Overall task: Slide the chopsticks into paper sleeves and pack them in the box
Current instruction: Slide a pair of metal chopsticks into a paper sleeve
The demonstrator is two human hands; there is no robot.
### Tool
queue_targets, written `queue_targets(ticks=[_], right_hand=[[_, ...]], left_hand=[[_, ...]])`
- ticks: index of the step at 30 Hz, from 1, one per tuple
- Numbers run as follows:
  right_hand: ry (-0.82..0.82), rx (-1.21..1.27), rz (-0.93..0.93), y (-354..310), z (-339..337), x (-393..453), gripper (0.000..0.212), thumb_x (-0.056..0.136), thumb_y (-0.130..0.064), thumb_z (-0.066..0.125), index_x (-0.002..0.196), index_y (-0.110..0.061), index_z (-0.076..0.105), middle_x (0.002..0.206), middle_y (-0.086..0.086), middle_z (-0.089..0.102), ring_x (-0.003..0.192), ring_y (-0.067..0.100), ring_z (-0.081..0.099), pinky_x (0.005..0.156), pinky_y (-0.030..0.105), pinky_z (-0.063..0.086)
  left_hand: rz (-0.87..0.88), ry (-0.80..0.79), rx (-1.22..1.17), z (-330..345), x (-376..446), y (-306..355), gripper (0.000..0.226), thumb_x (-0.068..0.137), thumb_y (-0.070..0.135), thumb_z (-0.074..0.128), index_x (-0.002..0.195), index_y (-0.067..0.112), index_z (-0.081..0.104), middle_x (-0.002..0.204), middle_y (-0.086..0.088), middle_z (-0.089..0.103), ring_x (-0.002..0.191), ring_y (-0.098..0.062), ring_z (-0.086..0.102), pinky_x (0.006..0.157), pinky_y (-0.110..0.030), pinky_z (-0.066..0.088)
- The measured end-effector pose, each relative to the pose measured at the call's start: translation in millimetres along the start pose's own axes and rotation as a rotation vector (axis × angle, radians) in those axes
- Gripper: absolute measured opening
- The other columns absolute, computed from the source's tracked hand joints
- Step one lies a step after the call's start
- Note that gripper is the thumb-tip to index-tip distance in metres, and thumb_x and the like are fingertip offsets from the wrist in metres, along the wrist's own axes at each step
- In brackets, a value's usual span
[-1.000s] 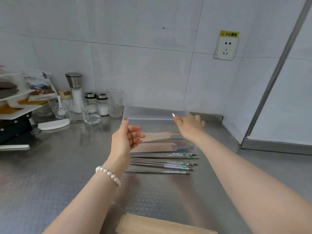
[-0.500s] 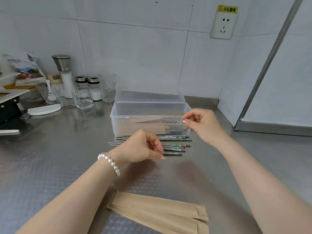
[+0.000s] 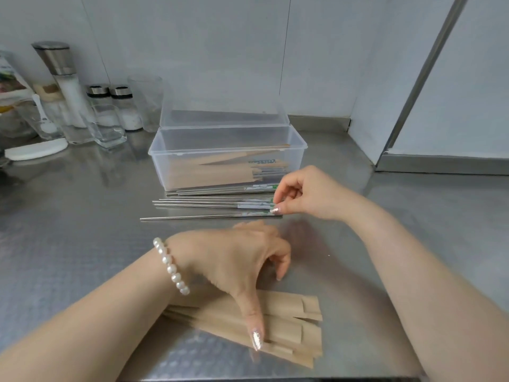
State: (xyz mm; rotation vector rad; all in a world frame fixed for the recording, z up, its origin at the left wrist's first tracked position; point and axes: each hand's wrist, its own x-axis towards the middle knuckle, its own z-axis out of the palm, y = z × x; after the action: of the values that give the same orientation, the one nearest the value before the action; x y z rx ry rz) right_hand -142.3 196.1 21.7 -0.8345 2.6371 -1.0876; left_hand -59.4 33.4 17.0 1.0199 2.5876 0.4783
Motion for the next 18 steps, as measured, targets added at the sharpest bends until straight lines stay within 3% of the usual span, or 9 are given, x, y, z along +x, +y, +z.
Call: queue_targets(ticks=[4,9,13,16,18], right_hand=[[0.003,-0.024,0.0,0,2,0,0.013,0.071,-0.01,0.077,0.07,-0.016,0.066,0.06,0.003,0.05,0.061,0.016,0.044,0.061,0.028,0.037],[0.007,-0.029,0.0,1,2,0,0.008,0.074,-0.013,0.076,0.074,-0.011,0.068,0.066,0.009,0.058,0.062,0.015,0.048,0.061,0.029,0.04],[-0.032,0.006,0.024,-3,2,-2,0.01,0.081,-0.018,0.069,0.073,-0.011,0.067,0.061,0.0,0.059,0.059,0.011,0.051,0.061,0.028,0.044],[-0.075,0.008,0.063,-4,1,-3,0.021,0.087,-0.029,0.062,0.068,-0.02,0.067,0.058,-0.005,0.059,0.057,0.01,0.052,0.063,0.028,0.045],[-0.128,0.026,0.076,-5,-1,-5,0.018,0.084,-0.03,0.065,0.07,-0.02,0.069,0.06,-0.008,0.059,0.059,0.007,0.051,0.064,0.024,0.044]], left_hand=[[-0.033,-0.04,0.113,5,2,1,0.068,0.035,0.047,0.089,0.087,0.03,0.048,0.1,0.011,0.042,0.092,-0.008,0.031,0.083,-0.021,0.03],[-0.103,0.101,0.009,-5,0,-13,0.053,0.043,0.042,0.088,0.083,0.025,0.058,0.091,0.01,0.052,0.087,-0.007,0.04,0.076,-0.017,0.035],[-0.206,0.27,-0.112,-9,-1,-31,0.05,0.046,0.033,0.089,0.081,0.025,0.054,0.084,0.009,0.055,0.076,-0.008,0.046,0.068,-0.023,0.039],[-0.264,0.362,-0.152,-11,0,-39,0.051,0.049,0.031,0.089,0.08,0.027,0.049,0.08,0.012,0.052,0.072,-0.007,0.045,0.066,-0.022,0.038],[-0.273,0.396,-0.165,-11,0,-41,0.051,0.049,0.032,0.089,0.08,0.03,0.049,0.078,0.013,0.051,0.072,-0.008,0.046,0.063,-0.019,0.037]])
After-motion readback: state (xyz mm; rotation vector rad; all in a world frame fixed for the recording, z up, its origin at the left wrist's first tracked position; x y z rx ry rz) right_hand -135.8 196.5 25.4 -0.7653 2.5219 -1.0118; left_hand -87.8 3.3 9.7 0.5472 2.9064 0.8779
